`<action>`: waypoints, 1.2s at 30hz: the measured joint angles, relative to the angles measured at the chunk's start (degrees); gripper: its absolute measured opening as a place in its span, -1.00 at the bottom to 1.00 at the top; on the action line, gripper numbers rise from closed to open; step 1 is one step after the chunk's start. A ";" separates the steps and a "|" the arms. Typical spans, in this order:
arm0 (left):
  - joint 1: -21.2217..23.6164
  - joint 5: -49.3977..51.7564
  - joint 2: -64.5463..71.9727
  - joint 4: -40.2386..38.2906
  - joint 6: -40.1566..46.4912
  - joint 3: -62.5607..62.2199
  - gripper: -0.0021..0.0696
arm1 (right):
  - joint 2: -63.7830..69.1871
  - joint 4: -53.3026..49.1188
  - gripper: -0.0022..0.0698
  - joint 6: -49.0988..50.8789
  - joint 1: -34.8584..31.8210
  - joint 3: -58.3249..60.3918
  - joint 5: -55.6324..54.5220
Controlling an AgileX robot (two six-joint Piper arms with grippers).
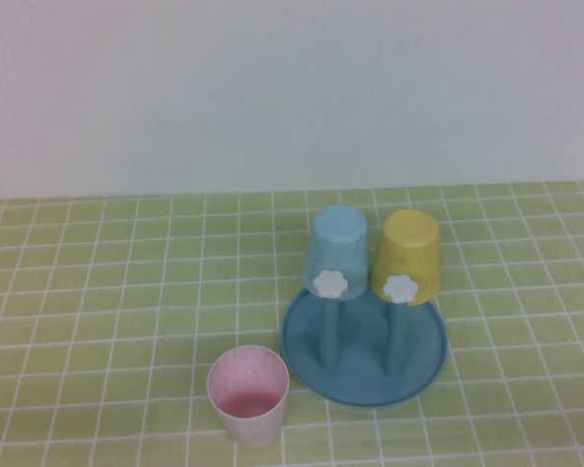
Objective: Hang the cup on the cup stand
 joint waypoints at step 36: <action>0.00 10.42 0.21 -4.63 -6.67 -13.79 -0.94 | 0.00 0.00 -0.95 5.31 0.00 -3.72 -4.20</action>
